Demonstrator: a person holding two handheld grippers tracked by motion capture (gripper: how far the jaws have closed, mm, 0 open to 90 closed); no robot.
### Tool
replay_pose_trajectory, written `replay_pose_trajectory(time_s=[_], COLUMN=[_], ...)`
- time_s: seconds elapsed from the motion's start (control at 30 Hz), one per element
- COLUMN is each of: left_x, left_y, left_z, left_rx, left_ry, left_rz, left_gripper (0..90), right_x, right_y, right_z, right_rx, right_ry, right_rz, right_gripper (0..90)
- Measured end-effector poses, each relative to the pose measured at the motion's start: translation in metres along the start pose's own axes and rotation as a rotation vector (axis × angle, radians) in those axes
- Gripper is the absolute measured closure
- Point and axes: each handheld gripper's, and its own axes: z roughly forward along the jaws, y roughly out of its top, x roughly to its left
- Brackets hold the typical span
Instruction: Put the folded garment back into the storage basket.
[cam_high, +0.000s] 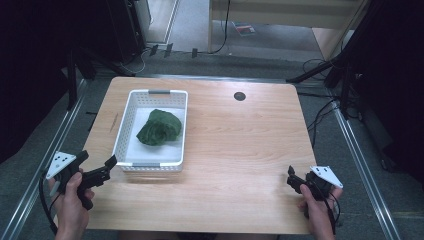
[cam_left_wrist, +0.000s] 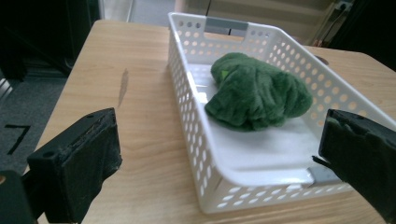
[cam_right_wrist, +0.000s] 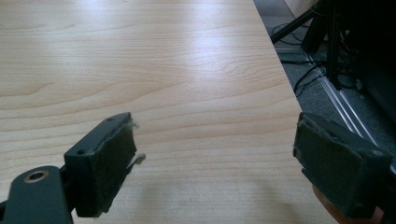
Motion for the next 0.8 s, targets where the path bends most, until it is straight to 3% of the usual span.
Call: replay_pose_trajectory(time_s=[0.1,0.33,0.6,0.8], left_x=[0.007,0.024,0.046,0.052], left_y=[-0.008,-0.026,-0.046,-0.053], left_z=[-0.004,-0.011,-0.007,0.001], left_rx=[0.0,-0.024,-0.012,0.005], left_ry=[-0.011,0.032,0.101,0.108], left_rz=[-0.02,-0.008,-0.036,-0.023], left_gripper=[0.0,0.0,0.0,0.0], right_x=[0.0,0.0,0.0,0.0], right_y=[0.0,0.0,0.0,0.0], right_z=[0.0,0.0,0.0,0.0], right_rx=[0.0,-0.002,-0.006,-0.008], right_ry=[-0.001,-0.002,-0.001,0.003], right_rz=[0.0,-0.001,-0.001,-0.003], right_gripper=[13.0,13.0,13.0,12.9])
